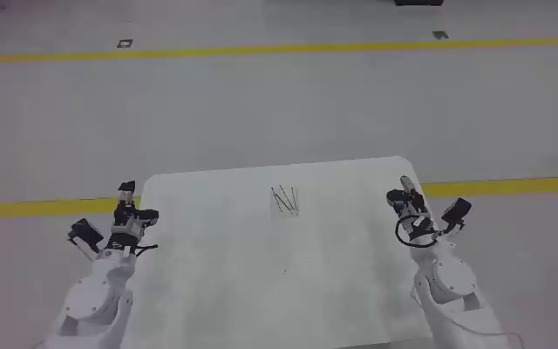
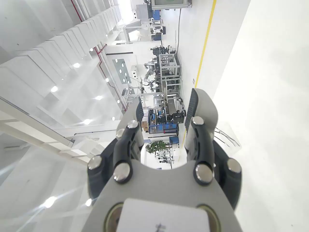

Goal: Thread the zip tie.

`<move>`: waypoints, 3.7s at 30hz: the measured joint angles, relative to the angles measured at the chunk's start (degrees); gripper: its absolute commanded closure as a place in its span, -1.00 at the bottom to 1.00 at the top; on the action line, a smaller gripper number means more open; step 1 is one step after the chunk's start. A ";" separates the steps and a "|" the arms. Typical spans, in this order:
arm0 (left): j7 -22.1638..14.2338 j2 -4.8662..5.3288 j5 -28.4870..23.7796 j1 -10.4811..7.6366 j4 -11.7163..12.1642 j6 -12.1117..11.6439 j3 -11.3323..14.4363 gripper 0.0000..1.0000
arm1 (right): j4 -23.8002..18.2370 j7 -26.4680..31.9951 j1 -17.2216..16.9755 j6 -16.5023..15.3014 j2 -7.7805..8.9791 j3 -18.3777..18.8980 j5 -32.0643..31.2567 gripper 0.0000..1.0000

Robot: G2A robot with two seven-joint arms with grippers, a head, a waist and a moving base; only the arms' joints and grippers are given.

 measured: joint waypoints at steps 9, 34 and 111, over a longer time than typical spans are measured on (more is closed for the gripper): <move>-4.33 0.11 7.17 -2.65 0.58 2.79 3.27 -1.00 | 2.60 1.52 -1.70 -8.90 -0.21 2.36 -2.26 -1.00; -17.48 -1.65 23.61 -19.51 9.76 18.80 25.60 -1.00 | 6.81 4.89 -4.61 -17.54 -0.30 4.84 -5.58 -1.00; -43.78 -22.97 32.91 -71.14 71.75 19.48 65.52 -1.00 | 6.81 4.89 -4.61 -17.54 -0.30 4.84 -5.58 -1.00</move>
